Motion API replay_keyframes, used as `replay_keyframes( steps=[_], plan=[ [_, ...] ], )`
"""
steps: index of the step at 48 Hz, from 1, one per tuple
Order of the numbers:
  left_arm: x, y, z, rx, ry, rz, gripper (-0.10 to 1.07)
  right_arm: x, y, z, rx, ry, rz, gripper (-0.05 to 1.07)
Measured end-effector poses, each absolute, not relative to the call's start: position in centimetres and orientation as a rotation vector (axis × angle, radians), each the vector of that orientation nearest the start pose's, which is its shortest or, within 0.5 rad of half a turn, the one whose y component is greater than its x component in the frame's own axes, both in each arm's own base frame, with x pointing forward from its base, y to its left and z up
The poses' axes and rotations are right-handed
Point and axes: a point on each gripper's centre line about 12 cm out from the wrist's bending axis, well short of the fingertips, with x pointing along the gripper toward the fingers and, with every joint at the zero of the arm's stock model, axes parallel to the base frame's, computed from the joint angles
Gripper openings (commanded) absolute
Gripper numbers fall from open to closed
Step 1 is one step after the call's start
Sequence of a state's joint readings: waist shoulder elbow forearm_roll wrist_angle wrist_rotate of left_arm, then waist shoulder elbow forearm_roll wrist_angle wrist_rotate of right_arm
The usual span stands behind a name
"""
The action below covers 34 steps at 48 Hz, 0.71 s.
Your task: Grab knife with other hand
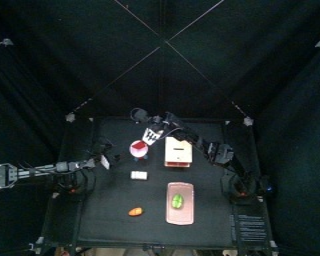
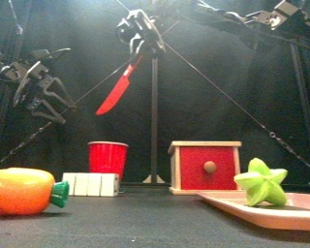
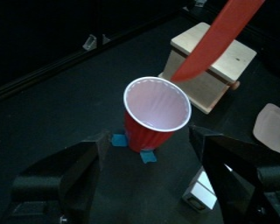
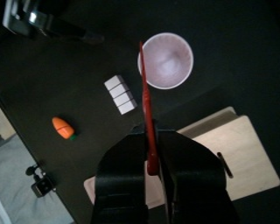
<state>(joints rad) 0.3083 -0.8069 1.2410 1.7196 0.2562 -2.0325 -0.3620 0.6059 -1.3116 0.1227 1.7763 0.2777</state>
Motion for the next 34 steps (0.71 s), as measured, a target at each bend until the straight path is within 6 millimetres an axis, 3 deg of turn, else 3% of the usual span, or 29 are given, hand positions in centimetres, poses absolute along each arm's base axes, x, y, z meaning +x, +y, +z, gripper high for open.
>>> replay_keyframes(
  steps=[7,11,17,34],
  plan=[
    [18.4,9.0,20.7,-0.307,0.312,0.612,1.03,45.5,-13.8,48.2,0.436,0.869,-0.321,0.31],
    [18.4,8.9,20.7,-0.308,0.312,0.610,1.03,44.6,-12.5,50.0,0.409,0.793,-0.299,0.31],
    [18.4,8.9,20.7,-0.316,0.312,0.612,1.03,43.8,-11.7,51.1,0.395,0.743,-0.283,0.31],
    [18.4,8.9,20.6,-0.329,0.312,0.616,1.03,43.7,-11.8,51.2,0.394,0.739,-0.291,0.31]
  ],
)
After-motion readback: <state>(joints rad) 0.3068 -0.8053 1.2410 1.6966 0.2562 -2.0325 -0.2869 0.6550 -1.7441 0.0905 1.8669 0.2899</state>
